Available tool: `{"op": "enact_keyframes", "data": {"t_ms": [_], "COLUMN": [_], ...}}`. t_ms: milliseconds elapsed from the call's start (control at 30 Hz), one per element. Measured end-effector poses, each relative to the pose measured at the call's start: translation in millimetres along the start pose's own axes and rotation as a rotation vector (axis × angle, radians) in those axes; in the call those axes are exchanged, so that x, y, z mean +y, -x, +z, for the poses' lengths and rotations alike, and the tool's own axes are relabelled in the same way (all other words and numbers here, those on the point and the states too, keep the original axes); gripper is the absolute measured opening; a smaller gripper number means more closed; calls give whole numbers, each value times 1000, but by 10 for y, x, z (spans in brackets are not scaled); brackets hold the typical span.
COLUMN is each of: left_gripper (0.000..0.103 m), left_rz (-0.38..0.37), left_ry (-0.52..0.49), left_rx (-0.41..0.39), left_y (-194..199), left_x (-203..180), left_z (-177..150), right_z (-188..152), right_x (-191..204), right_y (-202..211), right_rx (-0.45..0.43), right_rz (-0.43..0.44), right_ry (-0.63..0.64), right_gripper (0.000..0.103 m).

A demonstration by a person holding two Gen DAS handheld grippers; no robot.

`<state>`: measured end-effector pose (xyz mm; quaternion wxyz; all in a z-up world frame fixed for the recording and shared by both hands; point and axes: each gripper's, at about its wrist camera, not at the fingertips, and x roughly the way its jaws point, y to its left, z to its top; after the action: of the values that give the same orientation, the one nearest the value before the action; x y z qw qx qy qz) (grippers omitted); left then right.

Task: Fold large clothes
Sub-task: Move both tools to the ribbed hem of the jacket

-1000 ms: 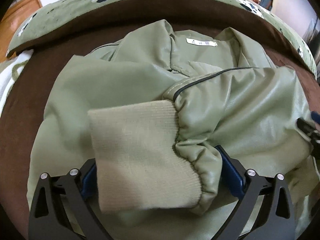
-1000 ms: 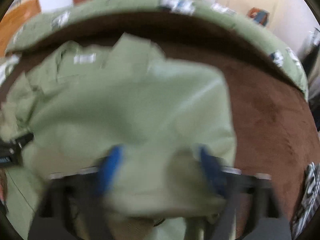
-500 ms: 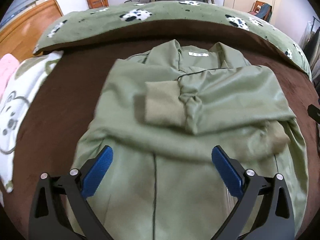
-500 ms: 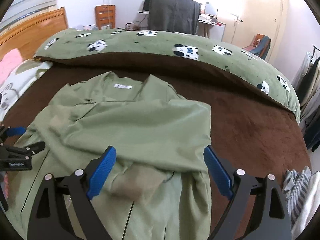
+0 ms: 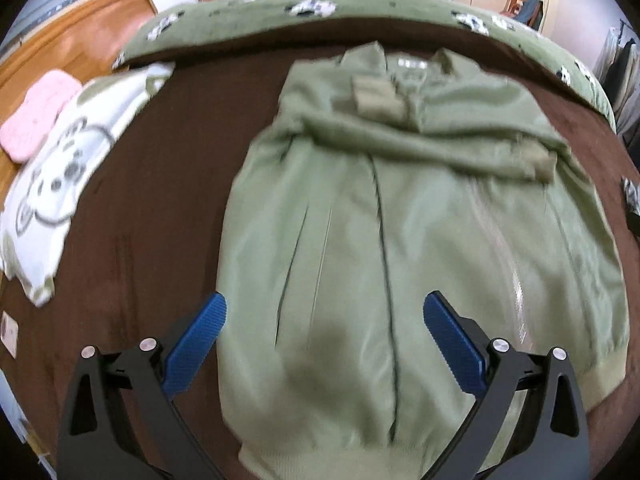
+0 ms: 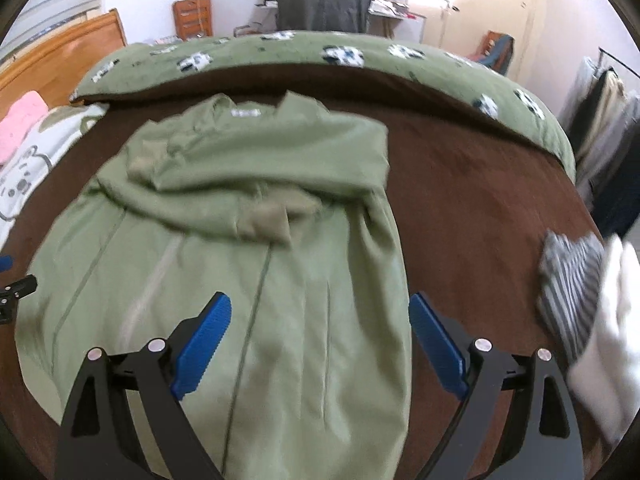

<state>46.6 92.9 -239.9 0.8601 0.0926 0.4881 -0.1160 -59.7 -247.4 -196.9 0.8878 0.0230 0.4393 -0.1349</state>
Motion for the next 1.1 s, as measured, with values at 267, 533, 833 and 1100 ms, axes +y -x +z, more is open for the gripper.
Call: {"op": "enact_keyframes", "data": {"t_ms": [267,533,833,1100], "left_gripper": [97,97,98,81], "left_rz": [-44,-132,-155,-196], "left_ry": [9,57,72,87], "left_rx": [53,135,197,230], "left_y": [-77,-190,-379,-355], "left_x": [256,537,511,530], "left_z": [-605,-1001,-1060,-1011], "right_z": [-665,-1216,-1375,-1249], "right_x": [-75,-152,-298,-162], "right_y": [44,-56,-270,-227], "right_rx": [76,218,300,325], "right_rz": [-48,-29,75,115], "right_ry": [-54,-109,-194,-107], "right_gripper": [96,96,98,68]}}
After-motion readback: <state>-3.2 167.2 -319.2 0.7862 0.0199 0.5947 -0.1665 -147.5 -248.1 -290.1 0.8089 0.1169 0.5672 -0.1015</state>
